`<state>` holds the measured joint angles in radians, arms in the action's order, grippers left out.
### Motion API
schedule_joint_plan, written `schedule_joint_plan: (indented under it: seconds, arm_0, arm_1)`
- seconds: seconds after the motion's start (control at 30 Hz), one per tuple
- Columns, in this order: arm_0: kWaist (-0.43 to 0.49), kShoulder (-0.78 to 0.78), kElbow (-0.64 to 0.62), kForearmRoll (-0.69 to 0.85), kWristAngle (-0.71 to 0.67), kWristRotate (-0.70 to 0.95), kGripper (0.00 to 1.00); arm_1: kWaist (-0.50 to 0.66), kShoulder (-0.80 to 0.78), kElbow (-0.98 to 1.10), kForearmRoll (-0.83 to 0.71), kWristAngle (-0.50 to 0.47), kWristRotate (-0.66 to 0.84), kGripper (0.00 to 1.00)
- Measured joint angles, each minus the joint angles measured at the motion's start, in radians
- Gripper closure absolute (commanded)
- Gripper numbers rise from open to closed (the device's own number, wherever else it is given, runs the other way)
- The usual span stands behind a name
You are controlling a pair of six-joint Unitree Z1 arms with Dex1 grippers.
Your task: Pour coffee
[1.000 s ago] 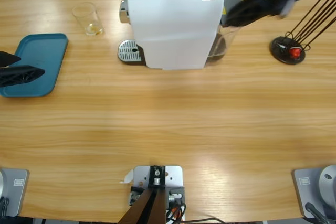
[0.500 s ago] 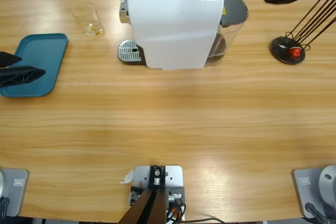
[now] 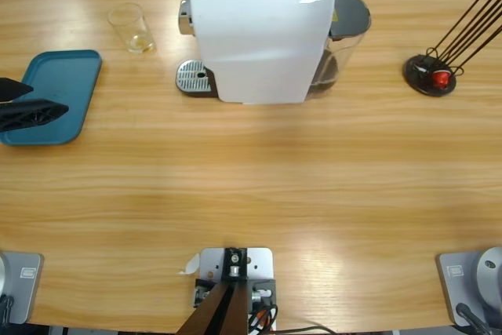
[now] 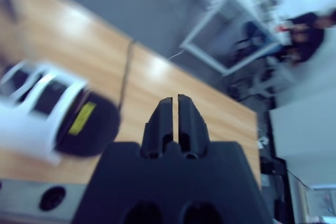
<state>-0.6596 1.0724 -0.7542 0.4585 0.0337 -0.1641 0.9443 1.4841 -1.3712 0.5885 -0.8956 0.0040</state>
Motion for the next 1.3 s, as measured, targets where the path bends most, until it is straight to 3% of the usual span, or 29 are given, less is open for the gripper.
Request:
schedule_joint_plan:
  seconds: [0.13, 0.33, 1.3]
  arm_0:
    - [0.0, -0.001, 0.0, 0.0, 0.0, 0.0, 0.17]
    - [0.0, -0.001, 0.0, -0.001, 0.0, 0.0, 0.17]
    - [0.0, -0.008, 0.008, -0.001, 0.0, 0.0, 0.17]
  arm_1:
    - [0.066, 0.083, 0.032, -0.164, -0.158, -0.015, 1.0]
    - [0.208, 0.187, -0.026, -0.196, -0.243, -0.038, 1.0]
    - [0.217, 0.331, -0.127, -0.214, -0.273, -0.106, 1.0]
